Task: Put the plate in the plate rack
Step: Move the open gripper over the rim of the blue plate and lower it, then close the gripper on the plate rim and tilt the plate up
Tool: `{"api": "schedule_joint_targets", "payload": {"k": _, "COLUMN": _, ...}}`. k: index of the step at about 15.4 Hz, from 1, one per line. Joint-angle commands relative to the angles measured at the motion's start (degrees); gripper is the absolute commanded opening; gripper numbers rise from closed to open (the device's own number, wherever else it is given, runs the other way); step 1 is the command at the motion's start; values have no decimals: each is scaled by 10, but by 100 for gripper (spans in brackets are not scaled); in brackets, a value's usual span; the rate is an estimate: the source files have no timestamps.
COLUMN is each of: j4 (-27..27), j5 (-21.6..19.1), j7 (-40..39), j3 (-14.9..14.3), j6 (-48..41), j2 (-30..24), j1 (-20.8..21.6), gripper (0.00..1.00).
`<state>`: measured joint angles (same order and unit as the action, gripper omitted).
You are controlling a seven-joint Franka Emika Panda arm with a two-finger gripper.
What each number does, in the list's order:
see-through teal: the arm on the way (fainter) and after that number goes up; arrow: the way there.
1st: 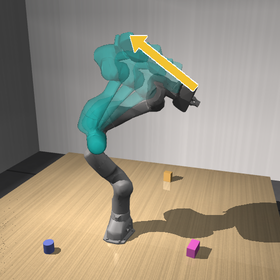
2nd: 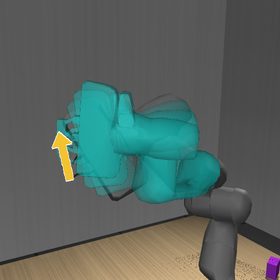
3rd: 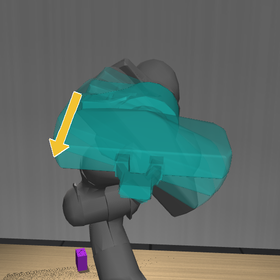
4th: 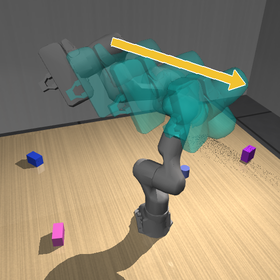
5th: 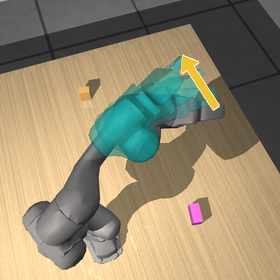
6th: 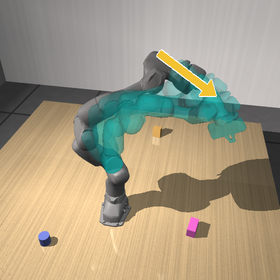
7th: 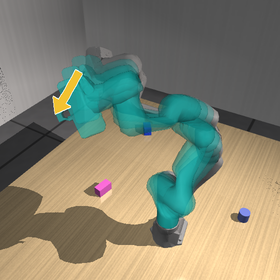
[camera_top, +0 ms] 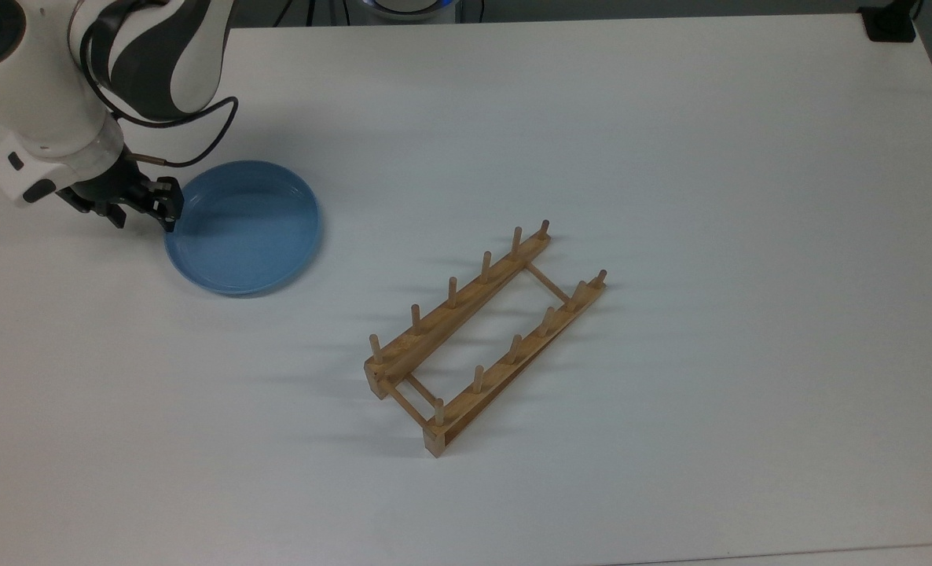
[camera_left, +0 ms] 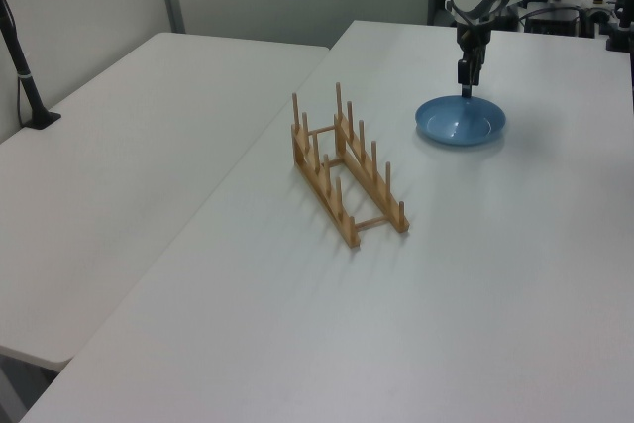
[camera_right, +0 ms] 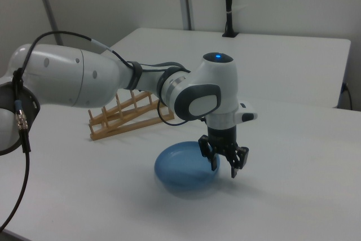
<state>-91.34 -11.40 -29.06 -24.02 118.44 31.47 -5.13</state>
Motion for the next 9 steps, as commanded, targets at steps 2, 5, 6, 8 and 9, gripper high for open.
{"api": "schedule_joint_targets", "payload": {"k": 2, "j4": 7, "j5": -16, "j7": -16, "j3": -2, "j6": 6, "j2": 7, "j1": 3, "gripper": 56}}
{"api": "schedule_joint_targets", "payload": {"k": 5, "j4": 7, "j5": -25, "j7": -13, "j3": 0, "j6": 6, "j2": 11, "j1": 6, "gripper": 53}}
{"api": "schedule_joint_targets", "payload": {"k": 6, "j4": 7, "j5": -25, "j7": -13, "j3": 1, "j6": 6, "j2": 11, "j1": 6, "gripper": 53}}
{"api": "schedule_joint_targets", "payload": {"k": 8, "j4": 7, "j5": -26, "j7": -12, "j3": 3, "j6": 7, "j2": 16, "j1": 6, "gripper": 53}}
{"api": "schedule_joint_targets", "payload": {"k": 9, "j4": 7, "j5": -26, "j7": -11, "j3": 3, "j6": 6, "j2": 17, "j1": 6, "gripper": 53}}
